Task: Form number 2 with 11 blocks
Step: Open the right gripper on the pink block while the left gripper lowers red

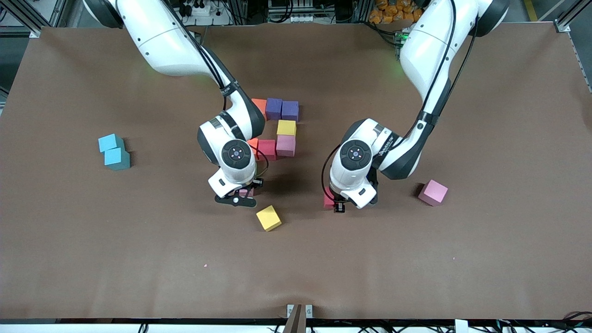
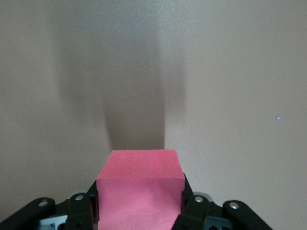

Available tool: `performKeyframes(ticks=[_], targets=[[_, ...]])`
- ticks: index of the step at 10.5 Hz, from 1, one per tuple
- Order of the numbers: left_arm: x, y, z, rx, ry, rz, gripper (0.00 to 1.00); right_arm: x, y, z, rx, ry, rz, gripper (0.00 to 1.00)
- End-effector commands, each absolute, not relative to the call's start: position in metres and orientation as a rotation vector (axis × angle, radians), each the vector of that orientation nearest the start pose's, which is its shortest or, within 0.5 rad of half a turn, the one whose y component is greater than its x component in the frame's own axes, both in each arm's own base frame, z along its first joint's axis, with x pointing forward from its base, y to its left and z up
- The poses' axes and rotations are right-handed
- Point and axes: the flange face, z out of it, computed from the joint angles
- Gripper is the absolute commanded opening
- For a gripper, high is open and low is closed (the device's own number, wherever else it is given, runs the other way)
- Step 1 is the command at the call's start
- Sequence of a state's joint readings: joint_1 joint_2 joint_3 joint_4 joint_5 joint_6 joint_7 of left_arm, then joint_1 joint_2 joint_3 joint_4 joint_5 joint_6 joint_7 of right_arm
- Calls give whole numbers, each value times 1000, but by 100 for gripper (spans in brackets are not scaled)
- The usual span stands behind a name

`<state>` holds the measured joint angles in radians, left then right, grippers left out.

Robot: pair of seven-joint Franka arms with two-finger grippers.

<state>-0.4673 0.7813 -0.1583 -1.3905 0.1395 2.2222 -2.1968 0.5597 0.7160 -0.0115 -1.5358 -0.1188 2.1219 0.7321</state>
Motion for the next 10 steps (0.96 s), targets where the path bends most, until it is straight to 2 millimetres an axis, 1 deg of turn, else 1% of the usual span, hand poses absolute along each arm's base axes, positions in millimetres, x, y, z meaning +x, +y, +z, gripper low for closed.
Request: performKeyframes(ticks=[1,2,3,4,6,8,9,10], targets=[[613,-418,256,-2289,-2264,-37,0,595,361,214,-3329,186,64,47],[613,-418,256,-2288,-2265,-35,0,595,360,214,-3328,205,63,97],[613,-418,254,-2275,-2277,-35,0,594,360,216,-3328,201,63,100],[613,-420,256,-2276,-2295,-37,0,594,358,218,-3329,183,65,100],[614,-424,259,-2261,-2353,-37,0,595,354,240,-3328,205,74,100],[611,-434,260,-2242,-2408,-31,0,595,354,280,-3306,203,47,100],[606,-445,258,-2230,-2437,-24,0,596,347,312,-3294,197,34,100],[608,-457,253,-2190,-2488,-15,0,595,332,344,-3285,196,49,100]])
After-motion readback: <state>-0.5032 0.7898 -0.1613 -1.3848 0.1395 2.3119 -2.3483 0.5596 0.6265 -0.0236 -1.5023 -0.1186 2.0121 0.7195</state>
